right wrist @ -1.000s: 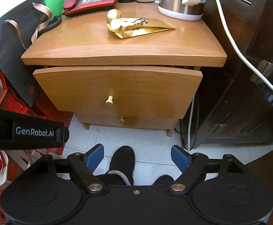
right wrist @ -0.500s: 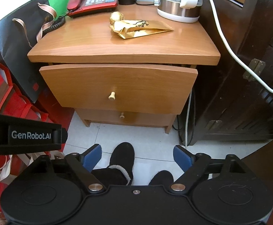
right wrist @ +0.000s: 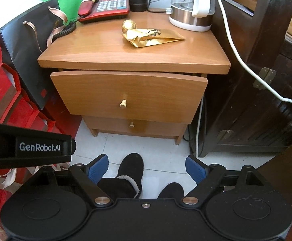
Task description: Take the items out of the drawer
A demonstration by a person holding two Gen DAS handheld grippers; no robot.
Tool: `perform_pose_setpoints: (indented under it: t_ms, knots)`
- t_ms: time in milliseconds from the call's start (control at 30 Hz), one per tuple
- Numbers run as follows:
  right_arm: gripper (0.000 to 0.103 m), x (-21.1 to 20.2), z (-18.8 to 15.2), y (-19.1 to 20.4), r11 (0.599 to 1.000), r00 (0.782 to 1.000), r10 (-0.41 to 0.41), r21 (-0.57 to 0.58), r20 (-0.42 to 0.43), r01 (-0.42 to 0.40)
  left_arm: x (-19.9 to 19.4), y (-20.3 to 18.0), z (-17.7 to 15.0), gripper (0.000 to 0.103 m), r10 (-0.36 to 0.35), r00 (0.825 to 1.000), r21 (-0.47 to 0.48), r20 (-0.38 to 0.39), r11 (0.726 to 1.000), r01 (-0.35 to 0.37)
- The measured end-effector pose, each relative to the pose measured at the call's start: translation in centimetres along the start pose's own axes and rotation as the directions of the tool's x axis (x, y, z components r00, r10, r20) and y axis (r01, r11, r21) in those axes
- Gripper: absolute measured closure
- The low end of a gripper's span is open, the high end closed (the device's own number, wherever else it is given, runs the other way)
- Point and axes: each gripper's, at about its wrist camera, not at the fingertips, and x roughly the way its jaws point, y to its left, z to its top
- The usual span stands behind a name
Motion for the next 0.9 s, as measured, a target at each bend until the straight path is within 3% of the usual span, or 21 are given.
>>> perform_pose_setpoints:
  t_ms: [900]
  knots:
    - [0.02, -1.4, -1.8, 0.0, 1.0, 1.0, -0.017, -0.011, -0.013, 0.017, -1.6, -0.3, -2.1, 0.054, 0.0, 1.0, 0.029, 0.015, 1.0, -0.001]
